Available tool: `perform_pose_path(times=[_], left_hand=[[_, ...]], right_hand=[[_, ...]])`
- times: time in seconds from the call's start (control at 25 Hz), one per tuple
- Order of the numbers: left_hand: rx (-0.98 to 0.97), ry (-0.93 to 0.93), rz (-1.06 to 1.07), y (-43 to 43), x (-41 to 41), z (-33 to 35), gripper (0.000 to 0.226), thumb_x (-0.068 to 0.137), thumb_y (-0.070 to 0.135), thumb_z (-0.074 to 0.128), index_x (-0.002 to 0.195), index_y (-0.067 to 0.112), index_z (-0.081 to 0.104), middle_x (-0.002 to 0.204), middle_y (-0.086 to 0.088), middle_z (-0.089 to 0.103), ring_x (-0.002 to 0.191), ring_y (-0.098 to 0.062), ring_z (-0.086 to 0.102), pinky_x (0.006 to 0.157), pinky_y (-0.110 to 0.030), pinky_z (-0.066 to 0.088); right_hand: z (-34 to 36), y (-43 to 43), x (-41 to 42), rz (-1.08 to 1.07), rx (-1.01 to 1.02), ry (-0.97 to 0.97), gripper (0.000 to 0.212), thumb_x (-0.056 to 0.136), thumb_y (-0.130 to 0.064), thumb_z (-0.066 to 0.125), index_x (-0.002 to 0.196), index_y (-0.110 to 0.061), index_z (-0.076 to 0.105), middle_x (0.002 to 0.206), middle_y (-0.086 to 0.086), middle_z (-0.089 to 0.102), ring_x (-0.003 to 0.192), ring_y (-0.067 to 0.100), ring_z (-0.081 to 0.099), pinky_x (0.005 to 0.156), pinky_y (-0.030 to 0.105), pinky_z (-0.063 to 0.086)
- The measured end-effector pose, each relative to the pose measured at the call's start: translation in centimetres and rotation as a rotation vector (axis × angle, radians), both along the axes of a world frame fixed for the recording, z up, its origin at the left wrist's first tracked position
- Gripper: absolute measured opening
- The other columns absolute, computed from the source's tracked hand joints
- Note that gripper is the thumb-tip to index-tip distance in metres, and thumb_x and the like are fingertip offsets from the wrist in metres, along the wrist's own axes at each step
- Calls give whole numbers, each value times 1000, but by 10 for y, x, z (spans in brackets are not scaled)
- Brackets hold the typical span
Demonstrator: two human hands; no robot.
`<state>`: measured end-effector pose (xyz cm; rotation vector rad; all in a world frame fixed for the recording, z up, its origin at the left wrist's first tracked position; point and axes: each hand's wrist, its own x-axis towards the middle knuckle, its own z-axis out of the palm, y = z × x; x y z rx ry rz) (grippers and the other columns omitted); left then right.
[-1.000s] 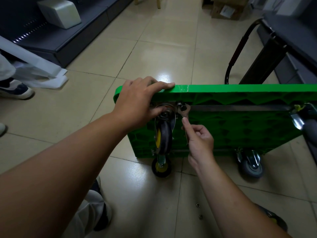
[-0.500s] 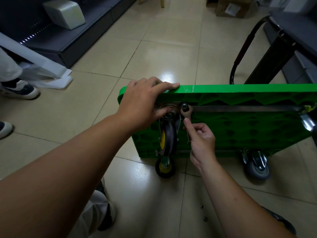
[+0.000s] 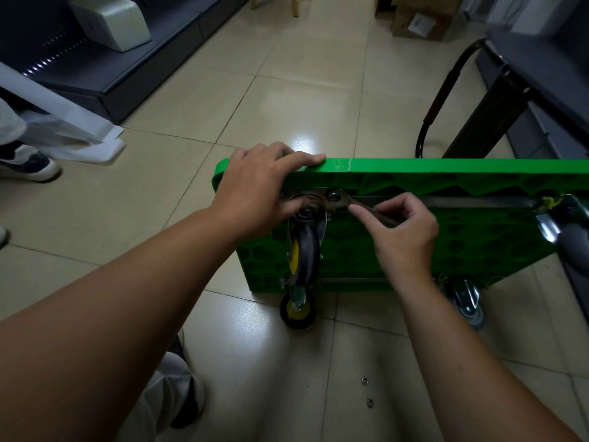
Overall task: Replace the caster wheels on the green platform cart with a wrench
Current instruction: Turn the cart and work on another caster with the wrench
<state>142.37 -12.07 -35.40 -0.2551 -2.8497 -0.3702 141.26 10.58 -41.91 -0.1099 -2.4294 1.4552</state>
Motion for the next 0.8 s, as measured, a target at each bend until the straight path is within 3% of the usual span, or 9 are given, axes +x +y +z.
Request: perform_pose_path(times=[0.12,0.24,0.32,0.4,0.48,0.56,0.6,0.68,0.8], left_hand=[[1,2,-7,0,1,1,65,86,49,70,146,47,44,128,4,58,116,-21,50,96,-38,30],[4,13,-17,-1,1,0,66,86,48,72,145,47,44,128,4,58,116,-22,52,98,-40,32],[4,14,-17,-1,1,-2,66,85,47,73,145,47,44,127,3,59,115,-23,52,99,-41,33],[2,16,-17,-2,0,-3,66,85,47,73,145,47,44,127,4,58,115,-23,53,98,-41,33],[2,14,-17,-1,-1,-3,66,85,47,73,145,47,44,127,4,58,114,-23,52,98,-41,33],[-5,15,-13,-1,-1,-3,66,85,48,72,145,47,44,128,3,58,114,-23,52,98,-41,33],[-4,17,-8,-1,-1,-3,66,85,48,72,145,47,44,128,3,59,114,-23,52,98,-41,33],[5,19,-2,-1,-1,-2,65,86,48,72,145,47,45,127,3,59,114,-23,52,98,-41,33],[0,27,-1,-1,0,-3,65,85,49,72,145,47,45,126,4,59,114,-22,52,98,-40,33]], right_hand=[[28,8,-2,-4,404,161,40,70,-53,84,83,-22,62,86,-6,57,94,21,47,76,27,25],[49,4,-2,19,622,367,42,69,-49,84,80,-16,62,80,-8,45,84,14,35,79,35,31],[51,12,-4,58,668,374,41,69,-51,83,79,-17,62,80,-10,47,86,16,42,79,33,29],[50,26,-4,152,496,247,40,70,-53,84,81,-21,62,81,-9,58,89,21,54,79,28,34],[41,31,4,195,20,76,34,70,-38,88,82,-17,64,80,-5,65,81,12,64,73,21,48],[20,22,17,92,-472,-126,33,68,-33,85,83,-13,63,78,-5,67,70,1,64,69,19,50],[5,14,24,31,-618,-238,32,68,-35,82,83,-14,63,77,-5,67,67,-1,64,71,21,49],[-25,-3,38,-28,-735,-411,26,75,-31,81,83,-15,63,78,-3,70,69,0,66,76,23,46],[-44,-23,49,-67,-809,-483,21,81,-21,81,82,-13,62,78,-1,71,75,3,69,83,22,49]])
